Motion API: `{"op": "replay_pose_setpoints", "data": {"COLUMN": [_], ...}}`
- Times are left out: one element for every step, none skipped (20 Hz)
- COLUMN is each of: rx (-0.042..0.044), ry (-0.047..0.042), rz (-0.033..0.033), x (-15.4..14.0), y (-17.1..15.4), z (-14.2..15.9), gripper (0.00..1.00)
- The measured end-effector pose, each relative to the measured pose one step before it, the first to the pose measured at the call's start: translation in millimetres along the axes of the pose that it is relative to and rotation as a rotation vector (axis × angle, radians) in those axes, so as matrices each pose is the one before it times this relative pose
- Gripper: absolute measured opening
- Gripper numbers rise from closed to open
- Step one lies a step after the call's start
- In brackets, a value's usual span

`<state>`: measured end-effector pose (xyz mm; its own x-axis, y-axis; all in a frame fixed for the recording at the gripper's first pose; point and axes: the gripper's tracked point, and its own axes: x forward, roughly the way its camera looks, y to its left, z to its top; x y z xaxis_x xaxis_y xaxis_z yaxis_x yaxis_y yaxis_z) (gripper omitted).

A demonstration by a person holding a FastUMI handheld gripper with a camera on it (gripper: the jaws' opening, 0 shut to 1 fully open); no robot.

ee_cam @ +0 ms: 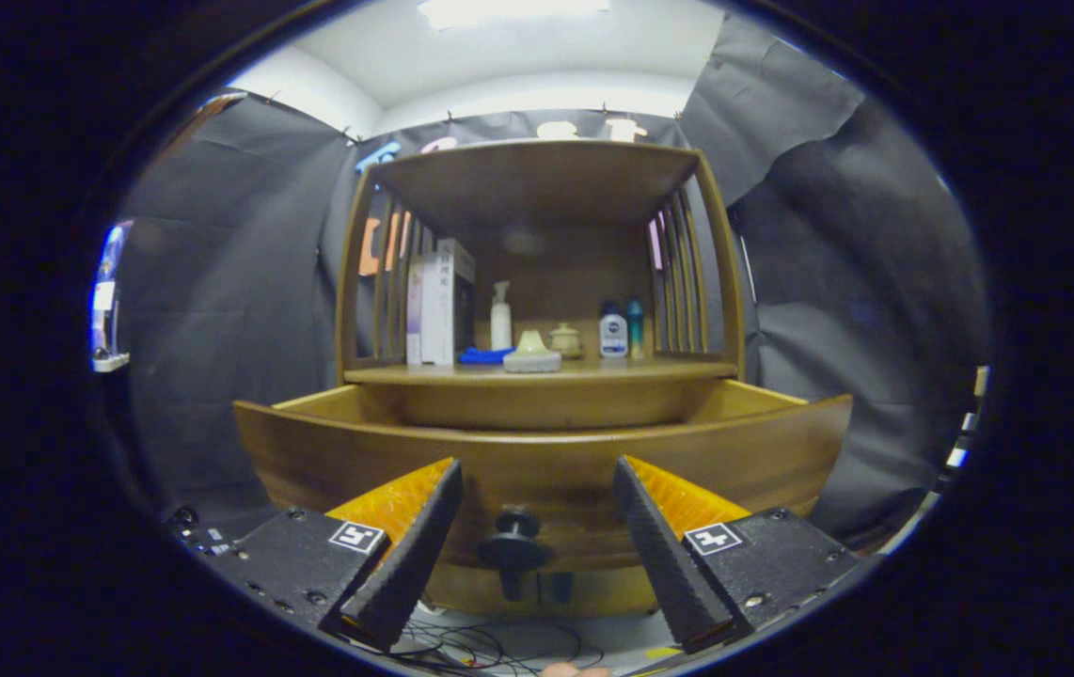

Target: Pull open the drawer, take out the items inside it, and place them on the countertop above the cabinet.

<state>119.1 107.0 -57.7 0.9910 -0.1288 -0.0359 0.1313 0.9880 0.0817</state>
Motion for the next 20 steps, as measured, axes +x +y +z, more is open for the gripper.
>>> {"op": "replay_pose_setpoints", "data": {"rx": [-0.00859, -0.01220, -0.01801, -0.01897, -0.01509, -0.00959, 0.00014, 0.00916, 0.00970, 0.00738, -0.00304, -0.00739, -0.00811, -0.00554, 0.00399, 0.00147, -0.00175, -0.00117, 0.00135, 0.00138], "ry": [0.01124, 0.00522, 0.00801, 0.00691, 0.00356, 0.00314, 0.00723, 0.01731, -0.02556, 0.00843, -0.01304, -0.00013, -0.00337, -0.00263, 0.00071, -0.00239, 0.00075, -0.00097, 0.00092, -0.00187], "rz": [-0.00398, -0.00132, -0.00167, -0.00145, -0.00155, -0.00297, -0.00538, -0.00431, -0.00475, -0.00602, -0.00203, -0.00367, -0.00502, -0.00184, 0.00087, 0.00029, -0.00074, -0.00058, -0.00001, 0.00015], "x": [2.00, 2.77, 2.48, 1.69, 2.21, 1.91, 1.66, -0.05, 1.92, 1.37, -1.13, 0.57, -0.36, 1.16, 0.19, 0.10, -0.39, 0.46, 0.24, -0.21], "y": [2.72, 3.17, 3.44, 2.49, 2.01, 1.28, 0.27, 0.27, -0.70, 0.09, 0.39, -0.53, -0.19, -0.25, 0.64, 0.34, -0.09, -0.50, -0.06, 0.55], "z": [-5.78, -4.92, -4.12, -3.36, -1.38, -1.58, -1.86, -3.75, 2.80, -0.86, 2.22, -1.80, -0.23, -0.15, -0.37, 0.78, -0.09, 0.21, -0.01, 0.30], "gripper": [1.00, 1.00, 1.00, 1.00, 1.00, 1.00, 1.00, 1.00, 1.00, 1.00, 1.00, 1.00, 1.00, 1.00, 1.00, 1.00, 1.00, 1.00, 1.00, 1.00]}}
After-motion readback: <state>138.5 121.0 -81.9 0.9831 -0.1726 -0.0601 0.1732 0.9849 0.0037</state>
